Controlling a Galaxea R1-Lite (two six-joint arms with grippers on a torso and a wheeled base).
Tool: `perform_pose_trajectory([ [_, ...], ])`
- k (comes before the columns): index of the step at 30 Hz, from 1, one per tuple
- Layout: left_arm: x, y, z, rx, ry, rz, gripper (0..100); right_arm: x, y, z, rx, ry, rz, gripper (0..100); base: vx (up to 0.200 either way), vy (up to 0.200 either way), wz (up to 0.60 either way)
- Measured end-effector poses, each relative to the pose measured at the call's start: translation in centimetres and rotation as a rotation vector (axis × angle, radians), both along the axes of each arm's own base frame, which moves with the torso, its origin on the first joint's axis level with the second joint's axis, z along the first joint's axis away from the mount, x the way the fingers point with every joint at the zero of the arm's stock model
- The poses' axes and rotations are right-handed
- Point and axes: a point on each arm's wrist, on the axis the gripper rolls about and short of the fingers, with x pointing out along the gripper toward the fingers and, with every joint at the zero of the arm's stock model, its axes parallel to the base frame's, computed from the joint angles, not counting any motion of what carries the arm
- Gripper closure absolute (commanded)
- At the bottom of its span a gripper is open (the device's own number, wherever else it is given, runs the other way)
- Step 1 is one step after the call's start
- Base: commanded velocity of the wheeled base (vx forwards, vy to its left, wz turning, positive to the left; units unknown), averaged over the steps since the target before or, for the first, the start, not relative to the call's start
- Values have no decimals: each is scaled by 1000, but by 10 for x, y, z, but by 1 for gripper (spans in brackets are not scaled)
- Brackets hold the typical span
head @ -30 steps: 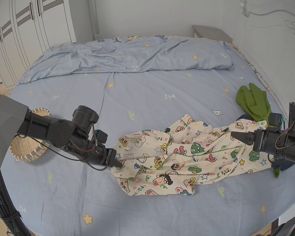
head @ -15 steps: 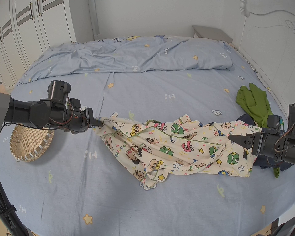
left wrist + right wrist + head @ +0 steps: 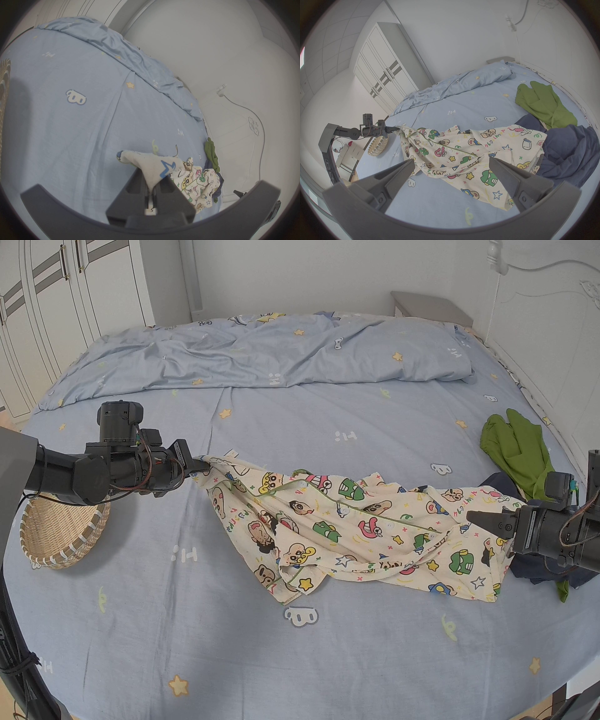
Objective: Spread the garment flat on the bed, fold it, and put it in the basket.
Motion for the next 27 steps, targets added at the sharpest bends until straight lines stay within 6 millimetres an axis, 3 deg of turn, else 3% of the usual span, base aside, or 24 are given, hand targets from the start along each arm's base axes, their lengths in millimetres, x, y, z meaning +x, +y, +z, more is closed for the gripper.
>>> perform_pose_trajectory([
  [1,1,0,-2,-2,3,3,100,0,0,0,0,0,0,0,0,0,0],
  [2,2,0,-3,-4,5,5,0,0,0,0,0,-1,0,0,0,0,0],
  [15,2,-2,-3,-51,-17,21,0,0,0,0,0,-1,-2,0,0,0,0],
  [20,-12,2,1,-38,6,23,0,0,0,0,0,-1,-2,0,0,0,0],
  [27,-51,11,8,-1,68,24,0,0,-1,2,1,-6,-6,0,0,0,0],
])
